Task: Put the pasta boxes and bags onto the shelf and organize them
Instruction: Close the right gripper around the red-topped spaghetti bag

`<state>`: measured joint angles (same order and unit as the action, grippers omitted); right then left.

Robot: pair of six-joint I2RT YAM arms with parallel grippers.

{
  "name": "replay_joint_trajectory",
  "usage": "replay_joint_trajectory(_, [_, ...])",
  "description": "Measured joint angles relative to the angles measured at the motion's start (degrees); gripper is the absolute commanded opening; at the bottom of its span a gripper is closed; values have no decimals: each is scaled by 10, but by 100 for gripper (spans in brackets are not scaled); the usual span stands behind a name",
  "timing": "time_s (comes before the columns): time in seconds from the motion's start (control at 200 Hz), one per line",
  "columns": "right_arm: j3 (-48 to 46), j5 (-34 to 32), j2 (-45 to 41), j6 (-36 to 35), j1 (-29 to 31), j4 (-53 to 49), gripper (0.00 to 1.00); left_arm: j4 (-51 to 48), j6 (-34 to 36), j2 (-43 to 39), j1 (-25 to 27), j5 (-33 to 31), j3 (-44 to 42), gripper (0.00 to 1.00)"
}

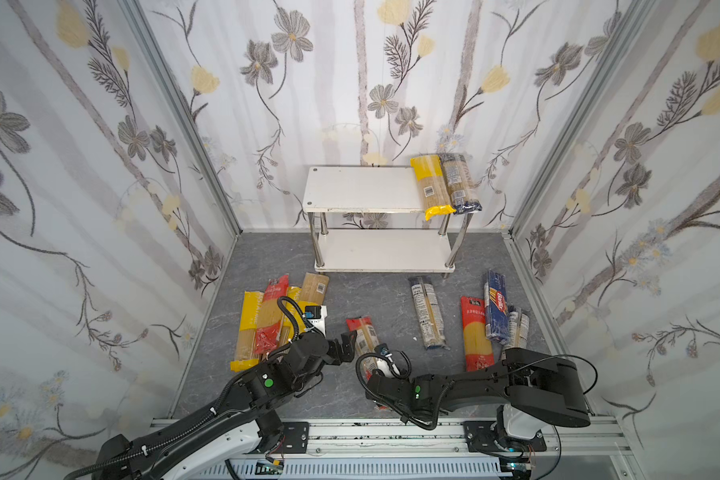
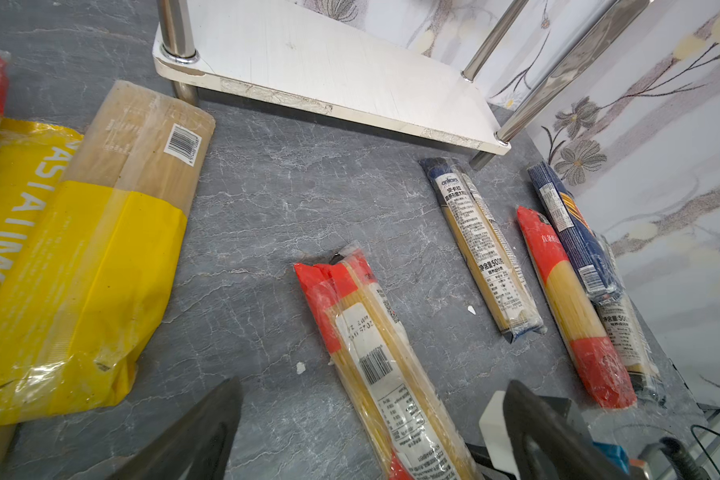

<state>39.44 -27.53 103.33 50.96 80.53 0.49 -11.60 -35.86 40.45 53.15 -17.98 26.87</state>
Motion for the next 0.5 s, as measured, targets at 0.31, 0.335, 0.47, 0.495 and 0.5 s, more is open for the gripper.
replay_joint_trajectory(0.31, [-31, 74, -89, 2, -14, -24, 17, -1, -6, -6, 0, 0, -2, 100])
replay_joint_trajectory(0.335, [-32, 82, -97, -3, -16, -31, 16, -1, -6, -8, 0, 0, -3, 100])
replay_joint_trajectory(0.47, [-36, 115, -158, -14, -32, -87, 15, -1, -6, -15, 0, 0, -3, 100])
replay_joint_trajectory(0.495, [-36, 117, -172, -18, -36, -97, 15, -1, -6, -16, 0, 0, -3, 100])
replay_joint_trajectory(0.5, [-36, 118, -174, -18, -37, -98, 15, -1, -6, -16, 0, 0, -3, 100])
